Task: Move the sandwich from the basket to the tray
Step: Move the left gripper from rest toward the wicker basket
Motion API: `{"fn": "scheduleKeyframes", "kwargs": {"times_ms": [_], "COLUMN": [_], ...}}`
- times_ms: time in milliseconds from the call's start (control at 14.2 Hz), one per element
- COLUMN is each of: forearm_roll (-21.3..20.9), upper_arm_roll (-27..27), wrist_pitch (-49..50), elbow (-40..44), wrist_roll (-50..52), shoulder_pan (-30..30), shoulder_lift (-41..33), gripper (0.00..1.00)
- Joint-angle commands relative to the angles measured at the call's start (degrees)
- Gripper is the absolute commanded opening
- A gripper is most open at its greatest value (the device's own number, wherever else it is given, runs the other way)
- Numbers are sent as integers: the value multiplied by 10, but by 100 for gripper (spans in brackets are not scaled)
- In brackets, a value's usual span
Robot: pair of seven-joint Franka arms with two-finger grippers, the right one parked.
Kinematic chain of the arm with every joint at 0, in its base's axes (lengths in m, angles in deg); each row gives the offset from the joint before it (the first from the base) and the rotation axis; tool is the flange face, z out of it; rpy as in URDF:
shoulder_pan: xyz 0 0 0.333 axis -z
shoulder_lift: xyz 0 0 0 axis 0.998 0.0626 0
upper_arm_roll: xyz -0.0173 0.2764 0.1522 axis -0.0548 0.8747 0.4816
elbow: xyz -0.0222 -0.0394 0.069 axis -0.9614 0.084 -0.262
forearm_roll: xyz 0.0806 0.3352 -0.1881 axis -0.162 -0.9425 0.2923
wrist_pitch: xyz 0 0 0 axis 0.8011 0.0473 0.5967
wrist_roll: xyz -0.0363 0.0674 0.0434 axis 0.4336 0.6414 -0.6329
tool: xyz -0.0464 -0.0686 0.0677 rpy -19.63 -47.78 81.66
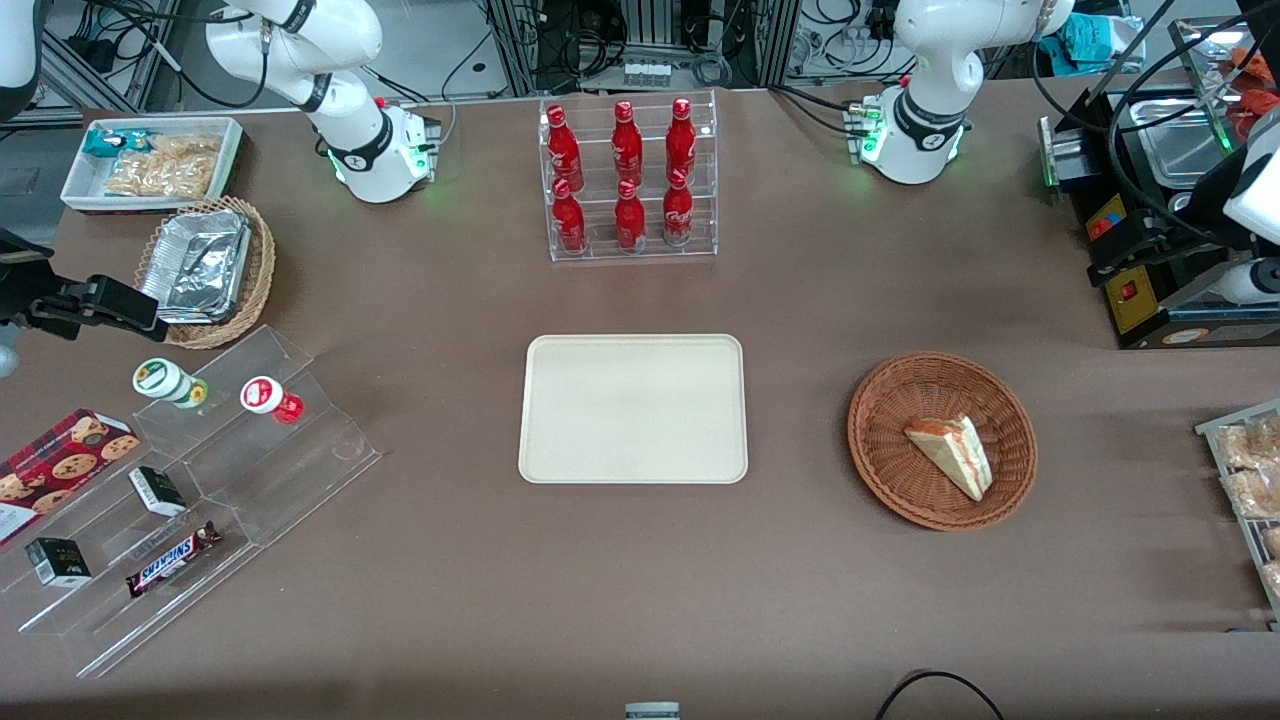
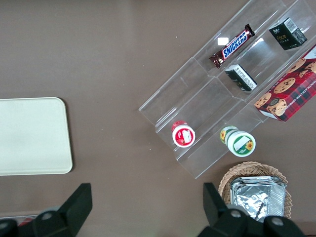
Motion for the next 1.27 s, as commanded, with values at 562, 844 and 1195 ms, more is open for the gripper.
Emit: {"fn": "scheduleKeyframes", "kwargs": {"times_ms": [562, 844, 1195], "forearm_roll": [14, 9, 6], "upper_arm_roll": [10, 10, 8], "wrist_pitch": [-4, -117, -294], "elbow": [-13, -134, -244], "wrist_roll": [140, 222, 343], "shoulder_pan": [-18, -23, -13], "shoulder_lift": [43, 64, 118], "gripper": [100, 100, 100]}}
